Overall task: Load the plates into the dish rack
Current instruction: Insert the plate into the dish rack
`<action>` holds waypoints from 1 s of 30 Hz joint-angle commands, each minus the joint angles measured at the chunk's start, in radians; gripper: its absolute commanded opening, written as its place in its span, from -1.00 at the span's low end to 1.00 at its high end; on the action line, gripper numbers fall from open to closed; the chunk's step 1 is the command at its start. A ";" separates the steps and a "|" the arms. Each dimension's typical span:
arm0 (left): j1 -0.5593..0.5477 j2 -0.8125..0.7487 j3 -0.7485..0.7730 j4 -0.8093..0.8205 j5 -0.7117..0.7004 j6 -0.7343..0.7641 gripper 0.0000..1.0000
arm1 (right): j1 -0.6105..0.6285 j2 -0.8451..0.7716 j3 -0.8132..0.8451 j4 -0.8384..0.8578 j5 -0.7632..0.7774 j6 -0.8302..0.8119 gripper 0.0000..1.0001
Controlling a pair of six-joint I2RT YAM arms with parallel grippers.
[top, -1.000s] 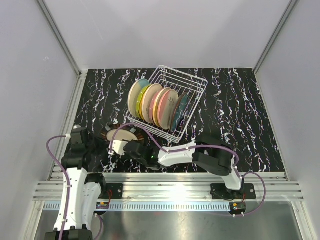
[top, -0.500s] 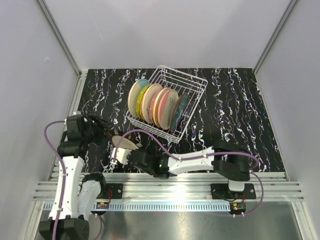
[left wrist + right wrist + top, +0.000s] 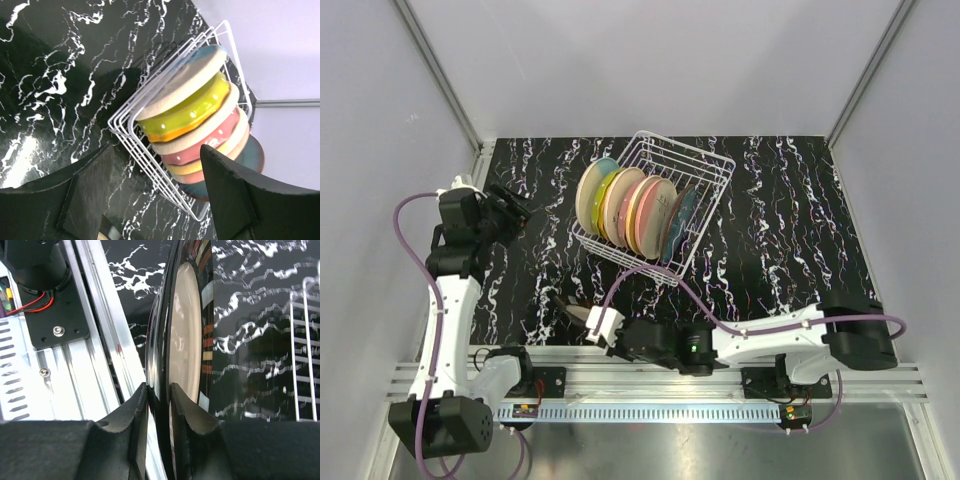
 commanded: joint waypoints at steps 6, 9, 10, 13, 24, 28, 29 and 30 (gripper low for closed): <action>0.012 0.066 0.044 0.107 -0.030 0.121 0.46 | 0.002 -0.252 -0.105 -0.042 0.057 0.222 -1.00; 0.013 0.082 0.038 0.112 -0.050 0.170 0.47 | 0.002 -0.332 -0.146 -0.060 0.077 0.273 -1.00; 0.015 0.080 0.038 0.107 -0.071 0.178 0.47 | 0.002 -0.351 -0.169 -0.069 0.086 0.299 -1.00; 0.013 0.061 0.015 0.139 -0.095 0.207 0.47 | 0.002 -0.443 -0.209 -0.100 0.136 0.356 -1.00; 0.013 0.062 -0.059 0.211 -0.141 0.308 0.50 | 0.002 -0.671 -0.163 -0.301 0.238 0.356 -1.00; 0.011 0.070 -0.059 0.222 -0.105 0.311 0.50 | 0.002 -0.759 -0.119 -0.281 0.259 0.298 -1.00; 0.013 0.065 -0.063 0.221 -0.104 0.311 0.50 | 0.001 -0.766 -0.102 -0.272 0.264 0.276 -1.00; 0.012 0.063 -0.066 0.220 -0.102 0.310 0.51 | 0.002 -0.777 -0.096 -0.261 0.270 0.267 -1.00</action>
